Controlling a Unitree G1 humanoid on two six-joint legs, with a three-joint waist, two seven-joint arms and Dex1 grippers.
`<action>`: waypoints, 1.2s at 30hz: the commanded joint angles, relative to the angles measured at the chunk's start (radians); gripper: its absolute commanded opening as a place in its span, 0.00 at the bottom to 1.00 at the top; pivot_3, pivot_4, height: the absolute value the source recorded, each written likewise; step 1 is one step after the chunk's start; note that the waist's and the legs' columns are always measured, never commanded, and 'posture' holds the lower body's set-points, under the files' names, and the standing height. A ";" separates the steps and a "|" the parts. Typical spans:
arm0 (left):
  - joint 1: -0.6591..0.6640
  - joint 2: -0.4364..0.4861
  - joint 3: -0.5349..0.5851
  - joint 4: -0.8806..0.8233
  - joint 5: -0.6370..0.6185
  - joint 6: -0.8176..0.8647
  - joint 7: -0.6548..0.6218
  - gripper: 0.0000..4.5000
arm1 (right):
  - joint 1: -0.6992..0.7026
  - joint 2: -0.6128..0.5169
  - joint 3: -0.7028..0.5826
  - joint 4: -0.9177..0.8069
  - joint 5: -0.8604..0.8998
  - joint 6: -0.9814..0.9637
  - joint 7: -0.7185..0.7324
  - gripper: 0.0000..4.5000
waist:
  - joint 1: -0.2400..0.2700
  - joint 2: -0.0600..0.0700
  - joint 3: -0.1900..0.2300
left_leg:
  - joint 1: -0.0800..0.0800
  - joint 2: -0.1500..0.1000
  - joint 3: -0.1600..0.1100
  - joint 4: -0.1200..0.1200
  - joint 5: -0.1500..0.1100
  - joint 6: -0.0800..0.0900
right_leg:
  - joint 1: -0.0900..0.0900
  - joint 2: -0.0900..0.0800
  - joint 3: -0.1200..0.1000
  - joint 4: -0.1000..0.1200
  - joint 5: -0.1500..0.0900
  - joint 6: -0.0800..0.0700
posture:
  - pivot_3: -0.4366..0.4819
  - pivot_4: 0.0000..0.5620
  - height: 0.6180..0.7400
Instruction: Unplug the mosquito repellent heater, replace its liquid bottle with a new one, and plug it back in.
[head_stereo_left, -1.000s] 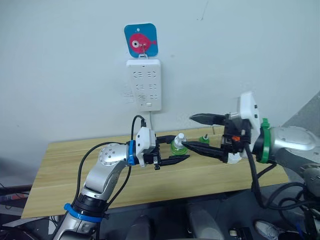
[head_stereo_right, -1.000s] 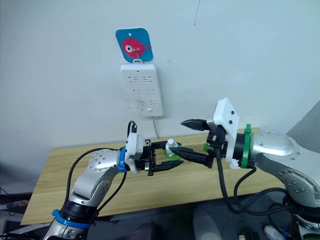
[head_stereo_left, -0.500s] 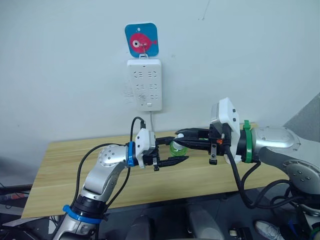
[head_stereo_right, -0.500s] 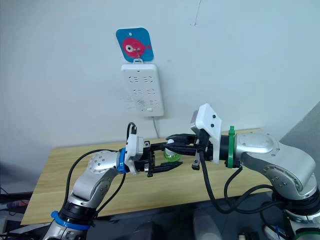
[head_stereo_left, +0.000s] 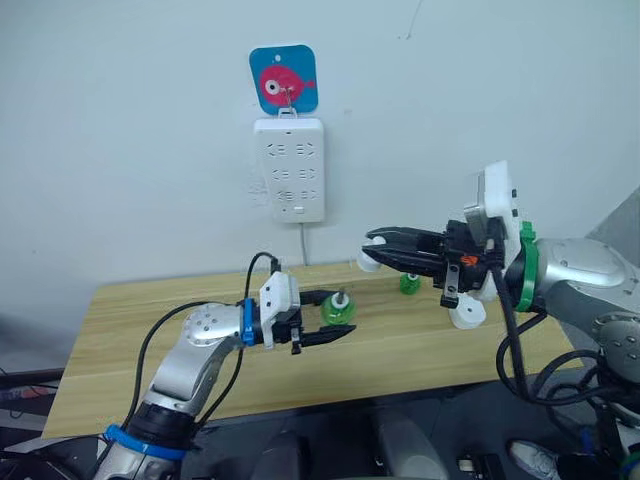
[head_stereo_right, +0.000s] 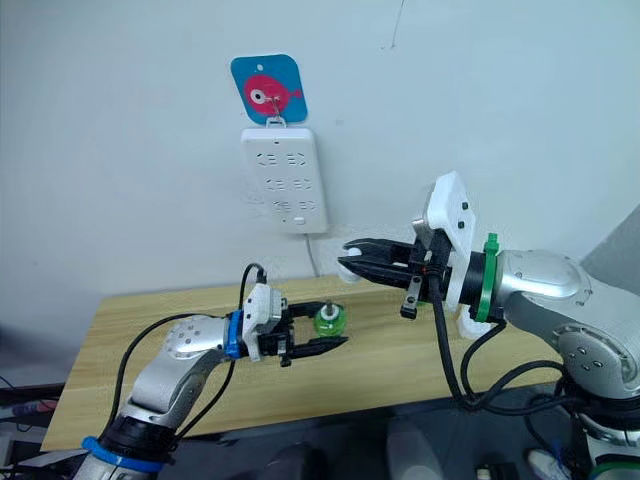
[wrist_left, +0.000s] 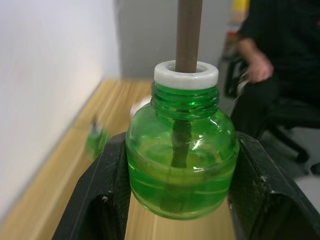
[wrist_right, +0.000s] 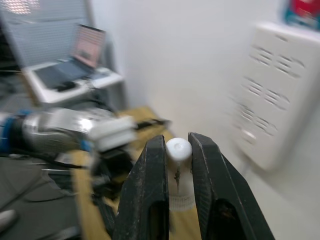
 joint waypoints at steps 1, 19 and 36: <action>0.051 0.037 0.047 -0.009 0.021 -0.021 0.019 0.50 | 0.117 0.055 0.137 0.103 -0.312 -0.228 -0.072 0.07 | 0.000 0.000 0.002 | 0.001 0.000 0.000 -0.002 0.000 0.000 | 0.000 0.000 0.000 -0.001 0.000 0.000 | 0.23 0.36 0.92; 0.246 0.131 0.104 -0.213 -0.002 0.042 0.036 0.50 | 0.110 0.487 0.224 1.001 -0.803 -0.850 -0.254 0.07 | 0.005 0.004 0.062 | -0.004 0.000 0.004 -0.006 0.000 0.000 | -0.010 -0.003 0.001 0.002 0.002 -0.004 | 0.33 0.49 0.92; 0.134 0.106 0.083 -0.168 -0.006 0.054 0.026 0.50 | 0.260 0.381 0.204 0.363 -0.609 -0.550 0.007 0.85 | 0.017 0.006 0.073 | -0.006 0.000 0.002 -0.006 0.000 -0.001 | -0.010 -0.003 0.000 0.002 0.002 -0.004 | 0.28 0.47 0.92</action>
